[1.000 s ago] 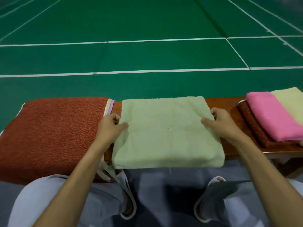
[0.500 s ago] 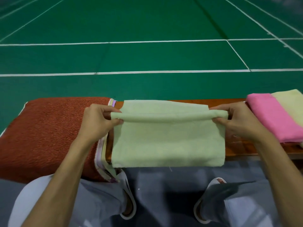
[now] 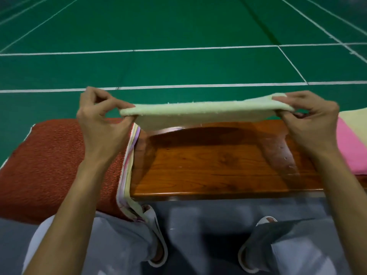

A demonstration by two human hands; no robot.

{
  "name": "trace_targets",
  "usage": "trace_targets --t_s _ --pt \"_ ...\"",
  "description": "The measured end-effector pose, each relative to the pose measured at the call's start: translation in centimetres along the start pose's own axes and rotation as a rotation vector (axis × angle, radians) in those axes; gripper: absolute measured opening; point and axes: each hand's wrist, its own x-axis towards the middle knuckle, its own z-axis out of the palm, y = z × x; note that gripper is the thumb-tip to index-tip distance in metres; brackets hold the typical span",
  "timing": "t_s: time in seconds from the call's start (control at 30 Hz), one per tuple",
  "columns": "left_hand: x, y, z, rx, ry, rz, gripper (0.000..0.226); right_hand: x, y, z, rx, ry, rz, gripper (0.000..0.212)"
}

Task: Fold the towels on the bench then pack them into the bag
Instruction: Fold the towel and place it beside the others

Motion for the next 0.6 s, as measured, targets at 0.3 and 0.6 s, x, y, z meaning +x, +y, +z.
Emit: trace_targets --t_s 0.3,0.6 --pt "-4.7 -1.5 0.3 0.319 -1.09 -0.068 0.038 -4.8 1.6 -1.1 -0.627 -1.101 0.323 0.032" --pt "-8.6 2.4 8.6 0.141 -0.707 0.058 0.062 -7.9 -1.4 9.3 -0.564 -0.629 0.145 0.062"
